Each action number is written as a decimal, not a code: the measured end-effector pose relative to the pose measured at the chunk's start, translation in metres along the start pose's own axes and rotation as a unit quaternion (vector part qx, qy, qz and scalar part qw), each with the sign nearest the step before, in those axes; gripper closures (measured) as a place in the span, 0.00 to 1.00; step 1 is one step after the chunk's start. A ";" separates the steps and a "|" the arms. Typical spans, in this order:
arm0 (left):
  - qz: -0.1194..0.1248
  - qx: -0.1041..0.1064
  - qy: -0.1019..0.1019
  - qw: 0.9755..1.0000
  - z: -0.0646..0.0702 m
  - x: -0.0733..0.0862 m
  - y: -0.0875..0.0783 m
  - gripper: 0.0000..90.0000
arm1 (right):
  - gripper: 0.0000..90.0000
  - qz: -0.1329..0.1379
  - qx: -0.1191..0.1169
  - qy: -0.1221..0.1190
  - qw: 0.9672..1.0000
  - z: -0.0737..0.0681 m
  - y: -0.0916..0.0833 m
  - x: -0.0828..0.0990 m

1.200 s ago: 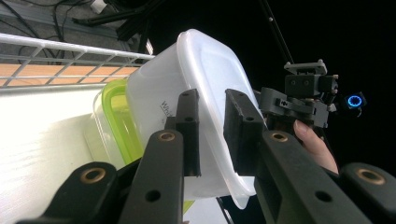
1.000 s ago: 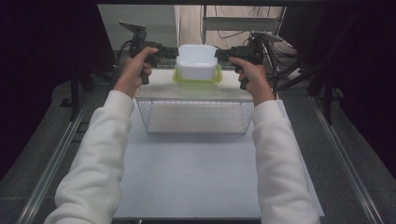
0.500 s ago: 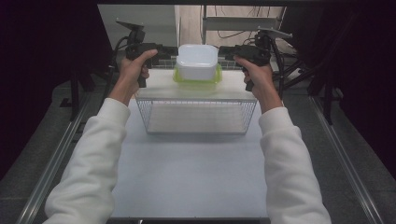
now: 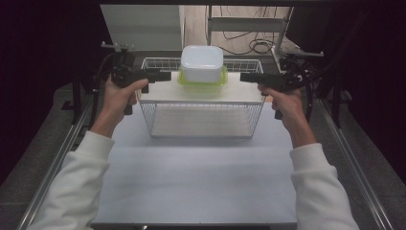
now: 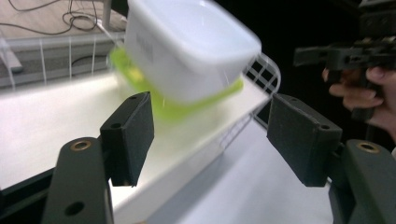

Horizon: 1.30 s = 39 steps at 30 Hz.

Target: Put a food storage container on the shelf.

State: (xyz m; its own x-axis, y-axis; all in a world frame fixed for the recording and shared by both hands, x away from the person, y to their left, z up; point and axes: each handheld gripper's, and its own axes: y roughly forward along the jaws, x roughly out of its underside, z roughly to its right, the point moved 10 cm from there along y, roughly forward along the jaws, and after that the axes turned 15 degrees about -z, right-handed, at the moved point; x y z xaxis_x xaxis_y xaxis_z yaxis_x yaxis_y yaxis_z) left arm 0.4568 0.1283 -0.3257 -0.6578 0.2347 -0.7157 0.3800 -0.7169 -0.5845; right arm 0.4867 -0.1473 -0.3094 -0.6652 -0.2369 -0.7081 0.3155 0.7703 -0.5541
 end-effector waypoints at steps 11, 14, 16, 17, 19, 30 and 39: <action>-0.022 -0.032 0.024 0.999 0.012 0.088 -0.001 0.33 | 0.35 -0.016 0.029 -0.061 0.998 -0.005 -0.012 0.082; -0.029 -0.037 0.028 0.999 0.014 0.105 0.003 0.33 | 0.34 -0.027 0.042 -0.067 0.996 0.000 -0.011 0.104; -0.034 -0.042 0.029 0.998 0.015 0.117 0.008 0.33 | 0.34 -0.036 0.052 -0.072 0.995 0.002 -0.010 0.118; -0.037 -0.042 0.028 0.998 0.014 0.123 0.010 0.33 | 0.34 -0.038 0.056 -0.075 0.995 0.003 -0.009 0.123; -0.041 -0.040 0.025 0.998 0.014 0.132 0.014 0.33 | 0.34 -0.046 0.063 -0.079 0.994 0.006 -0.007 0.136; -0.095 -0.055 0.019 0.994 0.001 0.191 0.049 0.33 | 0.33 -0.090 0.073 -0.067 0.991 0.025 0.018 0.195; -0.091 -0.060 0.018 0.994 0.001 0.194 0.050 0.33 | 0.31 -0.096 0.087 -0.062 0.990 0.032 0.021 0.208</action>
State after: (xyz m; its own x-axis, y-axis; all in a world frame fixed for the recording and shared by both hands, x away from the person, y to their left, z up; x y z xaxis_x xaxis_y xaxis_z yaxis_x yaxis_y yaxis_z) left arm 0.3478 0.1375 -0.4938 -0.7005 0.3784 -0.6051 0.3321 -0.5777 -0.7456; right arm 0.3763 -0.1994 -0.4817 -0.6399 -0.4484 -0.6241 0.3105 0.5921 -0.7437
